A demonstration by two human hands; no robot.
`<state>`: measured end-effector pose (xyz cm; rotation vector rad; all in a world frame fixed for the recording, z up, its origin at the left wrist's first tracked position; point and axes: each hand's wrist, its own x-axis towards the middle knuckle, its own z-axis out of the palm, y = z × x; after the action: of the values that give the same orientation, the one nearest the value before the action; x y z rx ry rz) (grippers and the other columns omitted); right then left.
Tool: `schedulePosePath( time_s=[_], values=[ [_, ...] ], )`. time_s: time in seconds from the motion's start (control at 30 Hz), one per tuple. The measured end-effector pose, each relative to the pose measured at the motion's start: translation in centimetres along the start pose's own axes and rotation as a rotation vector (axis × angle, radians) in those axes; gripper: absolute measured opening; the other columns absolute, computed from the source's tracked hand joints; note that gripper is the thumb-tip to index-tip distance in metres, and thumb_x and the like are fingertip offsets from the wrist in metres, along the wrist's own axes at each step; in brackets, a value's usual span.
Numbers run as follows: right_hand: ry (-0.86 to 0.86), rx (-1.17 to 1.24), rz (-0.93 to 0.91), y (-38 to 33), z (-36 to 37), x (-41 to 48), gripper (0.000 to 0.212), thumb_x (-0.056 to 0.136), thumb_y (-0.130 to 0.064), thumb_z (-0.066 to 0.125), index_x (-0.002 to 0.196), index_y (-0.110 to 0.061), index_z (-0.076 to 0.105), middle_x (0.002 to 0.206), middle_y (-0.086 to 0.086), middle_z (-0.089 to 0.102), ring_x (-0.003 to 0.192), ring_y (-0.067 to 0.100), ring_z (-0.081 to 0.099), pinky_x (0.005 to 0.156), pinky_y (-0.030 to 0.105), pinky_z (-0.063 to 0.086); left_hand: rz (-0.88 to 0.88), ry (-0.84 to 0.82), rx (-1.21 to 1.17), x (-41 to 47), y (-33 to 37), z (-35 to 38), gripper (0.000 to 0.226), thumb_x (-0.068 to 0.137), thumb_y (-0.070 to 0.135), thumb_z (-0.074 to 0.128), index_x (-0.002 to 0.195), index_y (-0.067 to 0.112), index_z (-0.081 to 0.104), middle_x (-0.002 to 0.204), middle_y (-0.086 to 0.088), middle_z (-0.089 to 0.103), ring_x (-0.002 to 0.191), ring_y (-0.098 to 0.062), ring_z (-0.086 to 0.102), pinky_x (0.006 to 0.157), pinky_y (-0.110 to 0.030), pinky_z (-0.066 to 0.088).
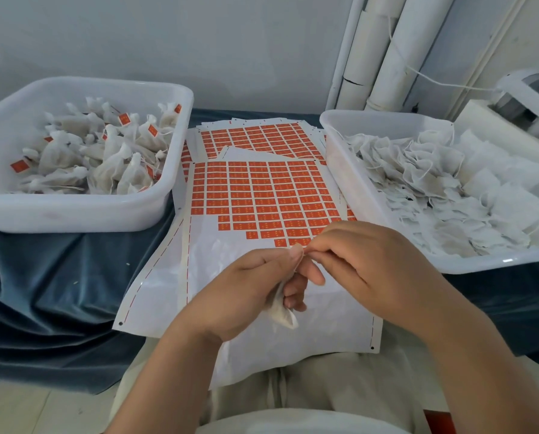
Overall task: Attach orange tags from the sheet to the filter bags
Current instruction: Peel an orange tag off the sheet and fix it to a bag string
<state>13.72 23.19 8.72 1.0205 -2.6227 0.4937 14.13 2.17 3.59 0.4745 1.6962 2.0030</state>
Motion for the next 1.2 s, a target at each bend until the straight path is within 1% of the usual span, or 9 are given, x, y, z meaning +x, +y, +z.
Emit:
schedulePosePath(
  time_s=[0.17, 0.33, 0.53, 0.63, 0.77, 0.9, 1.0, 1.1, 1.2],
  values=[
    [0.155, -0.119, 0.018, -0.4, 0.5, 0.1, 0.024, 0.099, -0.026, 0.056, 0.083, -0.018, 0.073, 0.074, -0.009, 0.061, 0.065, 0.011, 0.052, 0.058, 0.025, 0.043, -0.004, 0.218, 0.223, 0.0, 1.0, 0.8, 0.047, 0.108, 0.049, 0.042, 0.087, 0.028, 0.079, 0.07, 0.002, 0.061, 0.069, -0.009, 0.062, 0.074, -0.018, 0.055],
    [0.194, -0.127, 0.117, -0.7, 0.6, 0.2, 0.012, 0.092, -0.022, 0.066, 0.08, -0.023, 0.071, 0.073, -0.013, 0.061, 0.064, 0.007, 0.054, 0.056, 0.018, 0.039, 0.103, 0.453, 0.413, 0.4, 0.9, 1.9, 0.044, 0.106, 0.047, 0.046, 0.079, 0.032, 0.078, 0.064, 0.007, 0.065, 0.062, -0.008, 0.063, 0.065, -0.015, 0.053],
    [0.208, 0.165, 0.283, -0.8, -0.2, 0.0, 0.01, 0.084, -0.022, 0.061, 0.078, -0.03, 0.065, 0.074, -0.014, 0.064, 0.073, 0.01, 0.062, 0.06, 0.011, 0.041, 0.177, 0.733, 0.413, 0.4, 0.9, 1.2, 0.039, 0.108, 0.041, 0.046, 0.082, 0.022, 0.068, 0.07, 0.005, 0.069, 0.068, -0.01, 0.068, 0.064, -0.013, 0.053],
    [0.246, 0.35, 0.324, -0.9, -0.2, 0.1, 0.006, 0.093, -0.031, 0.066, 0.094, -0.033, 0.071, 0.09, -0.018, 0.07, 0.085, 0.006, 0.068, 0.066, 0.013, 0.049, 0.155, 0.636, 0.345, 0.0, 1.5, 0.5, 0.041, 0.11, 0.04, 0.043, 0.081, 0.022, 0.067, 0.069, 0.003, 0.067, 0.067, -0.012, 0.067, 0.071, -0.02, 0.061],
    [0.148, 0.417, 0.301, -1.9, 0.9, 0.6, 0.039, 0.091, -0.056, 0.067, 0.127, -0.042, 0.067, 0.109, -0.024, 0.068, 0.102, 0.005, 0.067, 0.077, 0.018, 0.054, 0.206, 0.44, 0.347, -0.6, 2.1, 1.1, 0.046, 0.109, 0.04, 0.042, 0.078, 0.018, 0.069, 0.067, 0.0, 0.065, 0.067, -0.016, 0.066, 0.075, -0.031, 0.063],
    [0.236, 0.341, 0.193, -1.8, 1.4, 0.6, 0.012, 0.097, -0.032, 0.073, 0.105, -0.026, 0.081, 0.091, -0.017, 0.071, 0.09, 0.011, 0.067, 0.073, 0.018, 0.05, 0.161, 0.357, 0.28, -0.9, 2.6, 1.5, 0.049, 0.103, 0.048, 0.041, 0.084, 0.019, 0.075, 0.067, -0.001, 0.068, 0.067, -0.02, 0.068, 0.076, -0.031, 0.063],
    [0.318, 0.156, 0.13, -1.4, 1.6, 0.5, 0.016, 0.099, -0.029, 0.069, 0.099, -0.021, 0.083, 0.089, -0.011, 0.073, 0.084, 0.009, 0.067, 0.073, 0.025, 0.051, 0.097, 0.349, 0.256, -0.8, 2.6, 1.8, 0.045, 0.106, 0.05, 0.04, 0.087, 0.034, 0.078, 0.072, -0.001, 0.073, 0.074, -0.025, 0.071, 0.079, -0.039, 0.063],
    [0.377, 0.017, 0.101, -1.1, 1.9, 0.5, 0.02, 0.101, -0.027, 0.066, 0.094, -0.019, 0.082, 0.087, -0.007, 0.073, 0.082, 0.014, 0.066, 0.071, 0.033, 0.051, 0.118, 0.39, 0.225, -0.8, 2.5, 2.0, 0.039, 0.107, 0.045, 0.048, 0.088, 0.032, 0.079, 0.075, 0.001, 0.076, 0.07, -0.01, 0.071, 0.064, -0.014, 0.052],
    [0.418, 0.065, 0.137, -1.0, 1.9, 0.4, 0.02, 0.099, -0.026, 0.064, 0.091, -0.017, 0.079, 0.087, -0.008, 0.071, 0.082, 0.012, 0.065, 0.07, 0.028, 0.051, 0.165, 0.413, 0.19, -0.7, 2.3, 1.8, 0.021, 0.094, 0.044, 0.069, 0.093, 0.025, 0.076, 0.079, 0.002, 0.078, 0.072, -0.011, 0.074, 0.066, -0.011, 0.052]
  ],
)
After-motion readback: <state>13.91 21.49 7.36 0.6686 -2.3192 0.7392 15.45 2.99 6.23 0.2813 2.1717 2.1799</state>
